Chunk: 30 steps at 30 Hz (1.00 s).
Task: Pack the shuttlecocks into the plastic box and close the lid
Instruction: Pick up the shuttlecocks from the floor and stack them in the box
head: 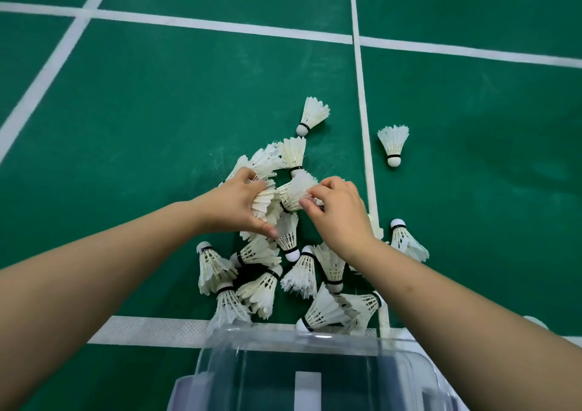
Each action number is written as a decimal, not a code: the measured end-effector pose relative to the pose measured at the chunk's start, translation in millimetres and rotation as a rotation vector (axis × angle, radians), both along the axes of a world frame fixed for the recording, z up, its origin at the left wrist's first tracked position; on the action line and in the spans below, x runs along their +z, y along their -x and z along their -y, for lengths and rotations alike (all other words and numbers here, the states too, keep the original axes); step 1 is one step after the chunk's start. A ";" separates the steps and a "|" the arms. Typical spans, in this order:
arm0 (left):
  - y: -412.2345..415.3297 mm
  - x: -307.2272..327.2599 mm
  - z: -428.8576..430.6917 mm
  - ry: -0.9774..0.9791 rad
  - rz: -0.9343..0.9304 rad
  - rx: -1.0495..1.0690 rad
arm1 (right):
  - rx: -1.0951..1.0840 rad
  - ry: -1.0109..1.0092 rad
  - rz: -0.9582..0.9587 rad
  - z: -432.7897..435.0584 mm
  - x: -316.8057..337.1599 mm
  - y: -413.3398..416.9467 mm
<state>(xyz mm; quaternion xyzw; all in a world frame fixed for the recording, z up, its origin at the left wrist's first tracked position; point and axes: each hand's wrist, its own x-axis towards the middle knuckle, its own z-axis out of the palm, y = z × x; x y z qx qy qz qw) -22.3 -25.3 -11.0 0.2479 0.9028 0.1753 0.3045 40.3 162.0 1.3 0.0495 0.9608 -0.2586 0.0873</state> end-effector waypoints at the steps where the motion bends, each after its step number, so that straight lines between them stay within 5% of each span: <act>1: -2.1 6.9 0.8 -0.003 -0.004 0.011 | -0.001 0.007 -0.010 0.1 4.7 -2.3; 20: -121.4 150.3 22.3 0.097 -0.219 -0.115 | 0.117 -0.025 -0.104 1.6 150.6 -112.9; 30: -178.6 119.0 36.6 0.079 -0.293 -0.154 | 0.054 0.176 0.247 20.9 93.0 -187.9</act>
